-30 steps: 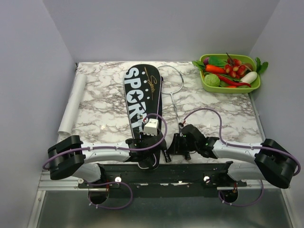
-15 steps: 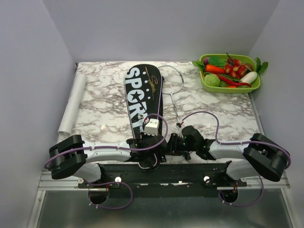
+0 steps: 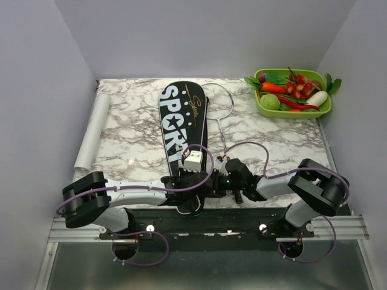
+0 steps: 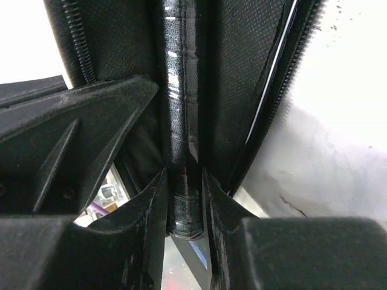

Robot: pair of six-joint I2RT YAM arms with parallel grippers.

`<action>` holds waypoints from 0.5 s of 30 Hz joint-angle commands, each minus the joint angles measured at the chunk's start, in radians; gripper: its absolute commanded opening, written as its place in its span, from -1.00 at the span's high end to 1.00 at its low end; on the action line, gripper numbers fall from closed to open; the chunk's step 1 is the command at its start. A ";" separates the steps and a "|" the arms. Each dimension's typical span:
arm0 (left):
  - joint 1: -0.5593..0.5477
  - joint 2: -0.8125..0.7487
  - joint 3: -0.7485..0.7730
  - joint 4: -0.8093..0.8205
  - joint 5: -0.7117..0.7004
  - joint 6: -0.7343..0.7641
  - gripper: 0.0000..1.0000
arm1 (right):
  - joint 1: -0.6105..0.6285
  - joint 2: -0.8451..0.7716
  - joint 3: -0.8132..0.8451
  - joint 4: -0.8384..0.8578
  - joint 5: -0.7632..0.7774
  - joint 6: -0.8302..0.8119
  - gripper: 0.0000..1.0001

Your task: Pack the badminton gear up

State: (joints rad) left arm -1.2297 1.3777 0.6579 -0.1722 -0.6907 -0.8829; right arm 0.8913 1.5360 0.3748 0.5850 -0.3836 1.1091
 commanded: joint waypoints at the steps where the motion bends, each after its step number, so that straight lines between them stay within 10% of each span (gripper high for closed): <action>1: -0.007 0.006 0.009 0.086 0.039 0.005 1.00 | 0.008 0.067 0.027 0.222 -0.032 0.029 0.35; 15: -0.007 -0.100 -0.053 0.154 0.080 0.059 1.00 | 0.020 0.205 0.209 0.253 -0.316 -0.064 -0.10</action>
State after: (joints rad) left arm -1.2251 1.3056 0.6086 -0.1207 -0.6857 -0.8211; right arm 0.9028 1.7130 0.4839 0.7071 -0.5396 1.0718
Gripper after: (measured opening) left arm 0.019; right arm 0.537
